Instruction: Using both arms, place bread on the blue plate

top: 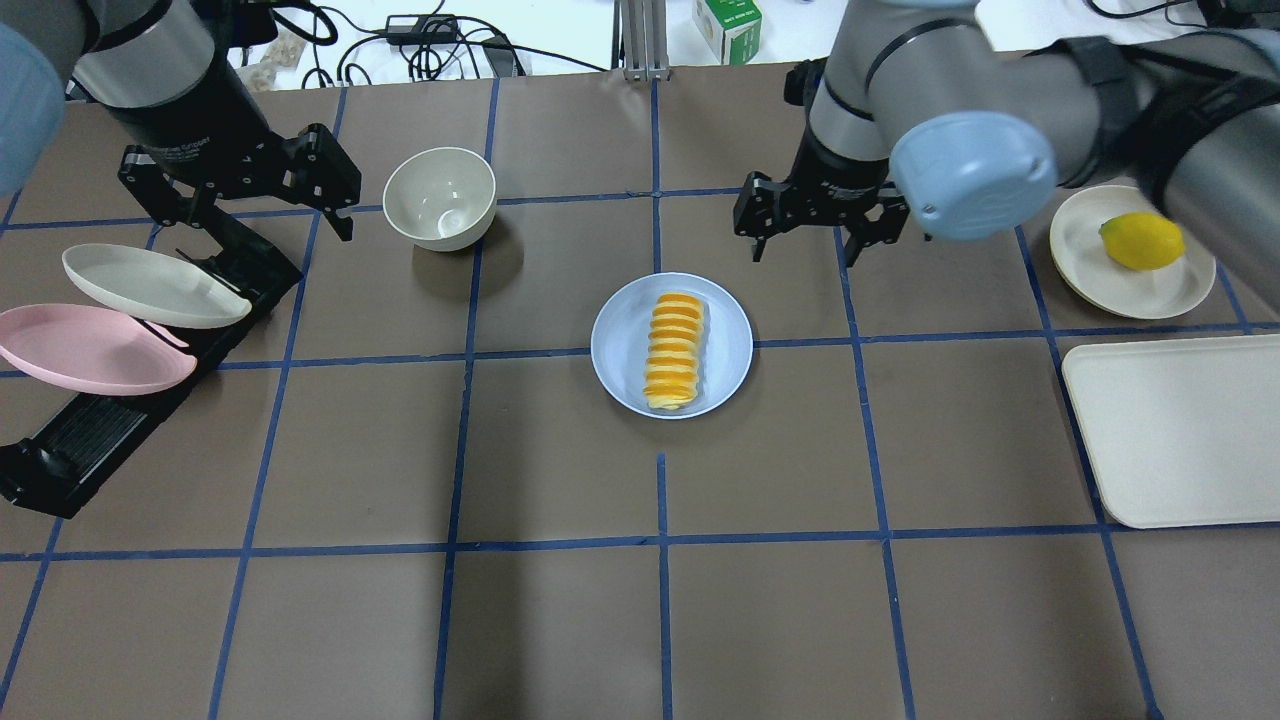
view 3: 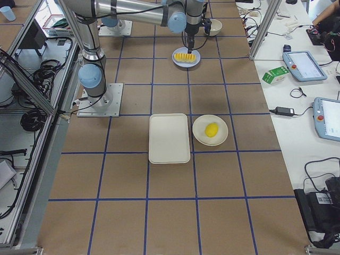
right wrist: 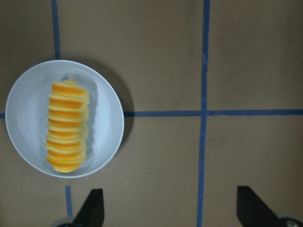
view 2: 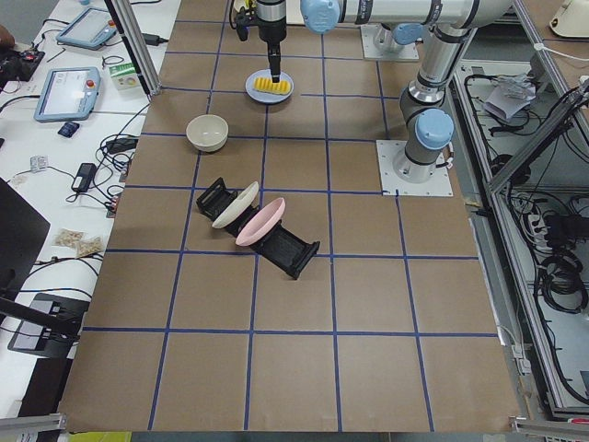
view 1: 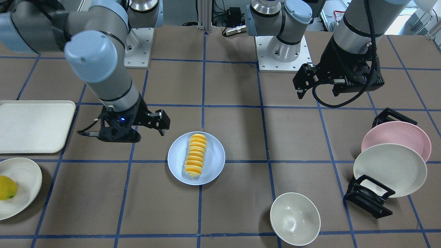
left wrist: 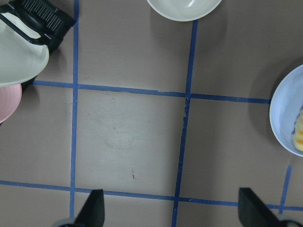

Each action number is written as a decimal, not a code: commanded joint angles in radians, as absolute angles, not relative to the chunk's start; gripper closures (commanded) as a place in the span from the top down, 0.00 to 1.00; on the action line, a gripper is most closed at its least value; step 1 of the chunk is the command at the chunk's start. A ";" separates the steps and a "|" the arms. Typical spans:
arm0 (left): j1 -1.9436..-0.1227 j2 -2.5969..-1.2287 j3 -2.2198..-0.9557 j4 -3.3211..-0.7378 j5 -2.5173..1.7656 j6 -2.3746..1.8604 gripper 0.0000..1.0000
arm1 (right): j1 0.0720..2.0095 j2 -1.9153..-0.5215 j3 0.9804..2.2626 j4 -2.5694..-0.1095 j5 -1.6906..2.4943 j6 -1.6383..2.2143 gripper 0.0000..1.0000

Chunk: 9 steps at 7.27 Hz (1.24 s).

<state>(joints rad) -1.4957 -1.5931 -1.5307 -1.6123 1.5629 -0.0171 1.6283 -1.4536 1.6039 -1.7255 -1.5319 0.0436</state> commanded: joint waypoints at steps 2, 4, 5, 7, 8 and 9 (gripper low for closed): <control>-1.496 -1.598 -1.531 -1.614 1.551 -0.017 1.00 | 1.621 -1.540 1.515 -1.614 -1.551 -0.005 1.00; -1.496 -1.597 -1.532 -1.617 1.555 -0.017 1.00 | 1.628 -1.503 1.486 -1.538 -1.545 -0.006 1.00; -1.494 -1.600 -1.532 -1.618 1.560 -0.017 1.00 | 1.628 -1.503 1.494 -1.513 -1.543 -0.006 1.00; -1.494 -1.600 -1.531 -1.618 1.562 -0.017 1.00 | 1.628 -1.505 1.489 -1.513 -1.558 -0.020 1.00; -1.494 -1.598 -1.532 -1.620 1.562 -0.018 1.00 | 1.628 -1.506 1.491 -1.513 -1.559 -0.020 1.00; -1.494 -1.601 -1.532 -1.618 1.562 -0.018 1.00 | 1.628 -1.506 1.491 -1.514 -1.559 -0.020 1.00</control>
